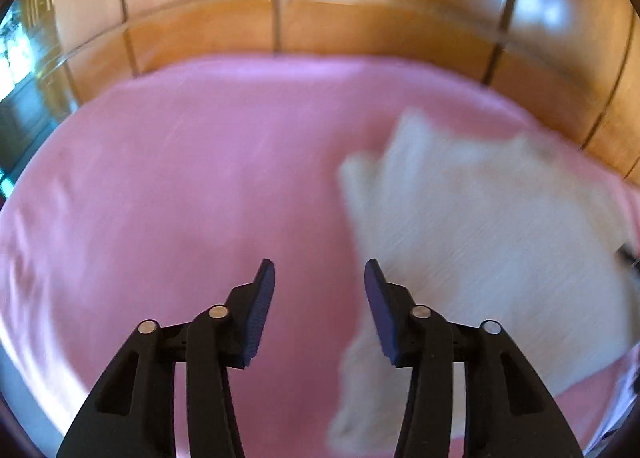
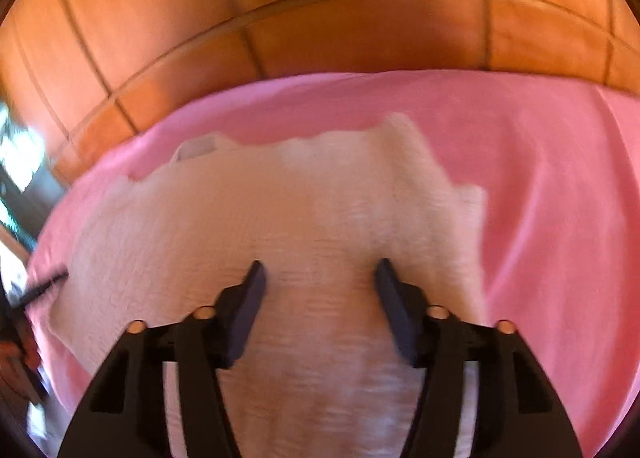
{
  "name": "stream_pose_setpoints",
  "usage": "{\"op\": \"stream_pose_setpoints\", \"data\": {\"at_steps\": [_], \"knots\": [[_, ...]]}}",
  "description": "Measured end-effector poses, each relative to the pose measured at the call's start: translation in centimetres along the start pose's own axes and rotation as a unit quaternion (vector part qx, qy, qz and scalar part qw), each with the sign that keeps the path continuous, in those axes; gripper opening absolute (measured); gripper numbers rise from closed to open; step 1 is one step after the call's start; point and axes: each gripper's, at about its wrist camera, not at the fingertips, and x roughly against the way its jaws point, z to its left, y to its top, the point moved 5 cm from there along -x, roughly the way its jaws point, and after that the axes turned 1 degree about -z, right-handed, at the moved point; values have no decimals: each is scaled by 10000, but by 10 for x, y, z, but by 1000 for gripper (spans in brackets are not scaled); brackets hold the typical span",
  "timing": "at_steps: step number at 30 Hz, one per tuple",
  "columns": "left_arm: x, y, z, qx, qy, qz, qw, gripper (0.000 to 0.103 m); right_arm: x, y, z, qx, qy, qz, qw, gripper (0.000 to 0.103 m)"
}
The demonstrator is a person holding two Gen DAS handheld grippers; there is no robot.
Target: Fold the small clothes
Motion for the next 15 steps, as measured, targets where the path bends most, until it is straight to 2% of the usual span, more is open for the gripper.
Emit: {"op": "stream_pose_setpoints", "data": {"at_steps": [2, 3, 4, 6, 8, 9, 12, 15], "knots": [[-3, -13, 10, 40, 151, 175, 9997, 34, 10, 3, -7, -386, 125, -50, 9992, 54], [2, -20, 15, 144, 107, 150, 9997, 34, 17, 4, -9, -498, 140, -102, 9986, 64], [7, -22, 17, 243, 0, 133, 9996, 34, 27, 5, -10, -537, 115, -217, 9983, 70], [22, -27, 21, 526, -386, 28, 9979, 35, 43, 4, -12, -560, 38, -358, 9978, 73], [45, -30, 22, 781, -750, -184, 9940, 56, 57, -2, -20, -689, 32, -456, 9966, 76], [55, -30, 22, 814, -799, -344, 9929, 57, 62, -5, -22, -722, 4, -479, 9962, 78], [75, -33, 8, 699, -982, -520, 9913, 58, 74, -24, -35, -890, -48, -430, 9951, 80], [86, -37, -5, 469, -988, -647, 9919, 58, 81, -47, -47, -1146, 71, -268, 9930, 81]]}}
